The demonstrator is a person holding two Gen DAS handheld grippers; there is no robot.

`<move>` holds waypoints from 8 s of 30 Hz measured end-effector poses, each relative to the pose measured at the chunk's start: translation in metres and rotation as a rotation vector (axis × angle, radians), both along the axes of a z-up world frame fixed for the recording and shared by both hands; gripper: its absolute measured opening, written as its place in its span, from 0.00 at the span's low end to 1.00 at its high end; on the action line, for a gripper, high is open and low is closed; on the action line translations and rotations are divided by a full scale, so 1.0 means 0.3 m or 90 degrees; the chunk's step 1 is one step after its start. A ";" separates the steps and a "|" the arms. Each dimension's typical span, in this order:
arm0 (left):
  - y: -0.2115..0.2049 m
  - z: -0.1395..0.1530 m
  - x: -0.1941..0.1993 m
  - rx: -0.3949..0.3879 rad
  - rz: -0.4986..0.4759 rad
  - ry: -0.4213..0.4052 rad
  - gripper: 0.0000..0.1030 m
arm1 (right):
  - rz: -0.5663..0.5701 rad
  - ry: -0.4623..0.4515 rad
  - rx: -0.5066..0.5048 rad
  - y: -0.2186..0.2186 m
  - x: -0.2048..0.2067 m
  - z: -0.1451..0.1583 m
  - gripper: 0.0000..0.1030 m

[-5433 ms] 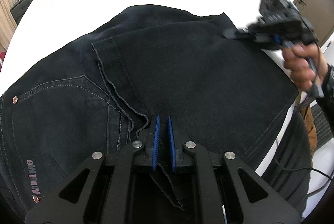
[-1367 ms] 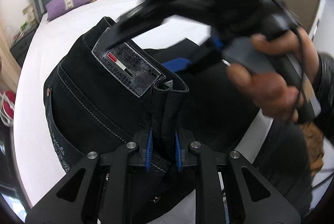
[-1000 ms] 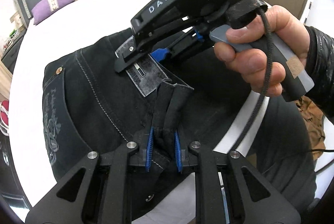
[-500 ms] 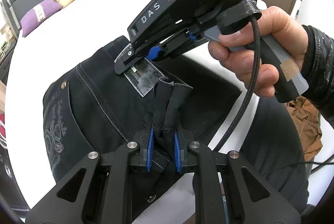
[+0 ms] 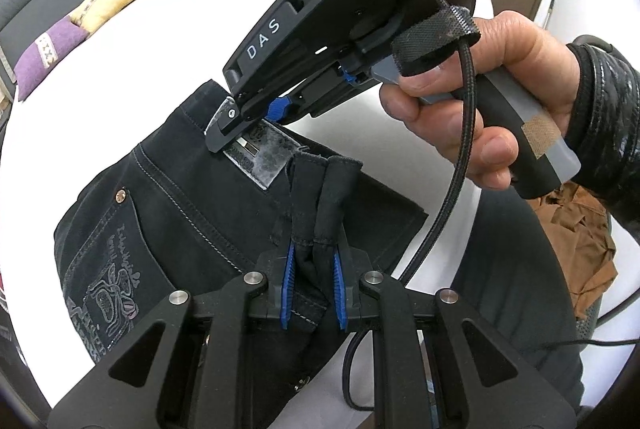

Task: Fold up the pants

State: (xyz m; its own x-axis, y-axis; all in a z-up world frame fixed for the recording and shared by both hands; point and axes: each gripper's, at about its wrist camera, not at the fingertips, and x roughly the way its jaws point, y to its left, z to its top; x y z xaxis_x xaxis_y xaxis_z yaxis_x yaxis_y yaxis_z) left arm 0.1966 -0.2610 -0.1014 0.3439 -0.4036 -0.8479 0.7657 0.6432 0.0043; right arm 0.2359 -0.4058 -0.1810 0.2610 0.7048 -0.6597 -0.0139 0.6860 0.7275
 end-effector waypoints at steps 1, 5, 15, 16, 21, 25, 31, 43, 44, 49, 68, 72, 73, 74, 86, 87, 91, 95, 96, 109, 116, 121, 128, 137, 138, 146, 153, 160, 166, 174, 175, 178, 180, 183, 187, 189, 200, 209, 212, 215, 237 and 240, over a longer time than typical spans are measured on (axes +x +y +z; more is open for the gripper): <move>0.018 0.002 -0.004 0.001 -0.001 0.000 0.14 | -0.002 0.000 -0.002 -0.004 0.001 -0.003 0.16; 0.006 0.006 0.012 0.003 -0.005 0.001 0.14 | -0.006 -0.001 -0.010 -0.021 0.007 0.000 0.16; 0.025 -0.004 0.012 0.017 -0.017 0.004 0.14 | -0.019 0.004 -0.006 -0.059 0.005 -0.033 0.16; 0.025 0.003 0.012 0.017 -0.018 0.003 0.14 | -0.021 0.004 -0.005 -0.065 0.005 -0.035 0.16; 0.009 0.001 0.014 0.023 -0.024 0.006 0.15 | -0.019 0.005 -0.014 -0.079 0.009 -0.049 0.16; 0.019 -0.001 0.019 0.006 -0.017 0.021 0.18 | -0.039 0.011 0.043 -0.117 -0.004 -0.100 0.17; 0.176 0.131 0.019 -0.106 -0.003 0.103 0.56 | -0.114 -0.019 0.032 -0.196 -0.085 -0.022 0.39; 0.684 0.090 0.409 -0.319 0.216 0.237 0.30 | -0.045 -0.022 0.057 -0.005 -0.153 0.029 0.08; 0.709 0.061 0.440 -0.323 0.237 0.246 0.29 | -0.051 -0.007 0.052 -0.001 -0.158 0.004 0.08; 0.767 0.006 0.467 -0.366 0.254 0.273 0.21 | -0.102 0.033 0.075 -0.052 -0.189 -0.081 0.00; 0.805 0.006 -0.003 -0.275 0.098 0.174 0.20 | -0.135 -0.023 0.050 -0.020 -0.313 -0.011 0.00; 0.804 -0.016 -0.014 -0.271 0.095 0.171 0.20 | -0.126 -0.033 0.057 -0.002 -0.404 -0.017 0.00; 0.801 -0.025 -0.014 -0.271 0.093 0.173 0.20 | -0.128 -0.022 0.061 -0.004 -0.420 -0.045 0.00; 0.791 -0.036 -0.011 -0.274 0.093 0.176 0.20 | -0.139 -0.018 0.083 -0.014 -0.440 -0.078 0.00; 0.976 0.066 0.102 -0.372 0.227 0.167 0.70 | -0.188 -0.117 0.073 -0.125 -0.492 0.119 0.61; 0.995 0.060 0.125 -0.384 0.257 0.167 0.87 | -0.199 -0.123 0.073 -0.150 -0.469 0.131 0.61; 0.987 0.010 0.231 -0.405 0.291 0.228 0.87 | -0.191 -0.077 0.041 -0.189 -0.328 0.095 0.63; 0.923 -0.093 0.330 -0.391 0.312 0.328 0.87 | -0.164 0.005 0.016 -0.177 -0.200 -0.004 0.63; 0.914 -0.117 0.345 -0.385 0.320 0.349 0.87 | -0.157 0.023 0.006 -0.169 -0.174 -0.028 0.63; 0.804 -0.161 0.414 -0.328 0.295 0.386 0.30 | -0.080 0.052 -0.053 -0.037 -0.067 -0.047 0.26; 0.809 -0.114 0.449 -0.371 0.274 0.373 0.19 | -0.067 -0.017 -0.068 0.072 -0.046 0.119 0.20; 0.904 -0.060 0.531 -0.367 0.288 0.318 0.19 | -0.038 -0.030 -0.045 0.176 0.110 0.143 0.20; 0.993 -0.027 0.659 -0.342 0.332 0.266 0.19 | -0.017 -0.020 -0.023 0.388 0.412 0.076 0.20; 1.137 -0.179 0.811 -0.366 0.355 0.304 0.22 | -0.018 0.024 0.021 0.420 0.557 -0.074 0.23; 1.142 -0.205 0.808 -0.369 0.358 0.309 0.25 | -0.020 0.025 0.025 0.405 0.548 -0.091 0.28; 1.165 -0.260 0.779 -0.398 0.362 0.300 0.33 | -0.041 0.015 0.093 0.370 0.519 -0.179 0.33; 1.166 -0.230 0.754 -0.423 0.384 0.278 0.36 | -0.086 0.011 0.104 0.322 0.466 -0.155 0.45; 1.185 -0.084 0.600 -0.317 0.434 0.140 0.61 | -0.162 -0.055 -0.028 0.261 0.290 -0.001 0.59; 1.077 0.204 0.281 -0.184 0.440 -0.166 0.98 | -0.183 -0.180 -0.128 0.325 0.083 0.216 0.66; 0.958 0.504 -0.063 -0.173 0.476 -0.377 1.00 | -0.208 -0.400 -0.275 0.475 -0.230 0.559 1.00; 0.955 0.520 -0.074 -0.178 0.476 -0.374 1.00 | -0.214 -0.420 -0.277 0.475 -0.263 0.583 1.00; 0.938 0.575 -0.131 -0.165 0.483 -0.374 1.00 | -0.242 -0.475 -0.287 0.497 -0.345 0.680 1.00; 0.927 0.603 -0.168 -0.161 0.486 -0.368 1.00 | -0.271 -0.493 -0.307 0.511 -0.390 0.736 1.00; 0.937 0.641 -0.233 -0.157 0.511 -0.336 1.00 | -0.294 -0.527 -0.322 0.531 -0.455 0.800 1.00; 0.935 0.638 -0.280 -0.151 0.532 -0.297 1.00 | -0.303 -0.548 -0.371 0.556 -0.504 0.851 1.00; 0.926 0.616 -0.286 -0.142 0.544 -0.274 1.00 | -0.270 -0.522 -0.380 0.569 -0.495 0.846 1.00; 0.893 0.401 -0.193 -0.118 0.554 -0.171 1.00 | -0.217 -0.424 -0.416 0.651 -0.496 0.687 1.00; 0.891 0.285 -0.130 -0.101 0.559 -0.133 1.00 | -0.179 -0.400 -0.421 0.706 -0.477 0.594 1.00; 0.892 0.257 -0.112 -0.098 0.561 -0.124 1.00 | -0.175 -0.394 -0.425 0.710 -0.470 0.575 1.00; 0.897 0.238 -0.097 -0.097 0.565 -0.117 1.00 | -0.177 -0.389 -0.424 0.708 -0.463 0.569 1.00; 0.916 0.192 -0.083 -0.096 0.580 -0.107 1.00 | -0.164 -0.371 -0.431 0.724 -0.441 0.538 1.00; 0.912 0.186 -0.088 -0.094 0.579 -0.105 1.00 | -0.164 -0.371 -0.432 0.724 -0.441 0.538 1.00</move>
